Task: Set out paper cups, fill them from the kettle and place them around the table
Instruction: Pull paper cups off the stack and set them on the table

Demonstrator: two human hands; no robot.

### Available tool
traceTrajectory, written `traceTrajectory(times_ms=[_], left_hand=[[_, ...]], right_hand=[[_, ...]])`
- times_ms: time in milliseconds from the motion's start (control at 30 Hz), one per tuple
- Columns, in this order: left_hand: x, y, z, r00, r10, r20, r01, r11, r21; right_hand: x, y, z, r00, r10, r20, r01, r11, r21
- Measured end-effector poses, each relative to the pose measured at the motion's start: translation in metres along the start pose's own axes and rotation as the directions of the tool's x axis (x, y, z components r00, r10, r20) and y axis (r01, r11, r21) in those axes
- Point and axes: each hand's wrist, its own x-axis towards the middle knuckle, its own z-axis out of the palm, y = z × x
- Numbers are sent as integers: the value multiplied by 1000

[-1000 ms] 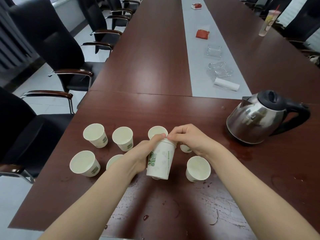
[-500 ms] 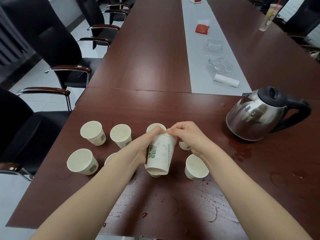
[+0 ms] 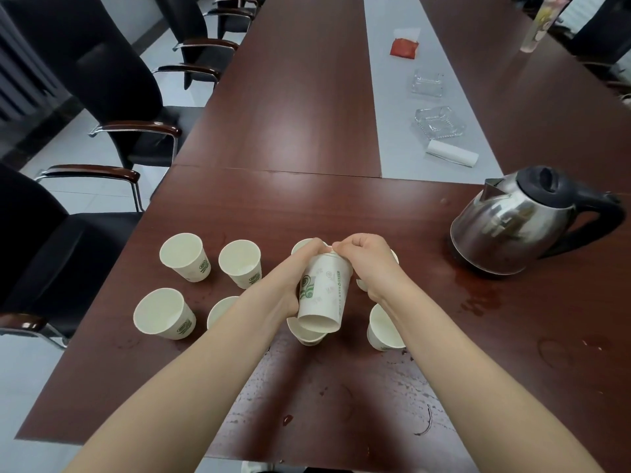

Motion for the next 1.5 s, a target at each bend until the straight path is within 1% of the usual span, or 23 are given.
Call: traceTrajectory(times_ms=[100, 200, 267, 333, 433, 500, 600, 667, 767, 833, 900, 967, 1067, 1133, 1200, 1333, 1400, 1500], left_hand=[[-2, 1, -1, 1000, -11, -12, 11, 1000, 9], [-4, 0, -3, 999, -7, 31, 7, 1000, 11], [-3, -2, -3, 997, -15, 71, 14, 1000, 16], [-3, -3, -3, 997, 1, 83, -1, 1000, 2], [-5, -4, -3, 996, 27, 90, -26, 1000, -10], [-6, -4, -3, 994, 53, 97, -54, 998, 15], [-9, -3, -4, 991, 74, 112, -81, 995, 61], [-12, -1, -2, 990, 83, 113, -94, 990, 102], [-11, 0, -1, 990, 91, 107, -106, 983, 147], [-10, 2, -1, 991, 91, 95, -104, 984, 144], [-8, 3, -2, 993, 84, 82, -93, 990, 106], [-7, 4, -3, 996, 69, 58, -72, 996, 56], [-6, 7, -10, 996, 85, 10, -85, 996, -29], [-7, 10, -15, 994, 104, -20, -105, 991, -76], [-9, 13, -18, 991, 124, -52, -128, 987, -101], [-14, 16, -20, 991, 112, -69, -121, 982, -145], [-17, 16, -20, 993, 100, -67, -110, 981, -160], [-21, 15, -19, 993, 95, -73, -107, 979, -176]], right_hand=[[5, 1, -1, 999, -16, -36, 17, 999, 33], [7, 0, -5, 998, -43, -49, 44, 999, 26], [9, -3, -9, 999, -4, -51, 8, 996, 90], [11, -7, -14, 998, 64, -28, -58, 983, 175], [16, -11, -21, 991, 129, 48, -137, 955, 263], [19, -11, -26, 980, 164, 117, -188, 951, 246], [24, -10, -33, 938, 219, 267, -275, 942, 191], [26, -9, -37, 911, 216, 351, -293, 938, 183], [29, -10, -43, 902, 188, 389, -278, 941, 191], [33, -12, -47, 907, 163, 388, -266, 937, 226], [37, -17, -53, 924, 131, 359, -242, 927, 286], [43, -23, -60, 955, 104, 277, -205, 908, 365], [57, -26, -69, 987, 47, 151, -110, 889, 444], [71, -23, -74, 993, 30, 111, -73, 907, 415], [85, -17, -76, 995, 38, 87, -65, 939, 339], [111, 0, -76, 999, 24, 27, -27, 993, 118], [119, 7, -75, 1000, -1, 0, 1, 1000, 7], [126, 17, -72, 999, -33, -10, 32, 996, -89]])
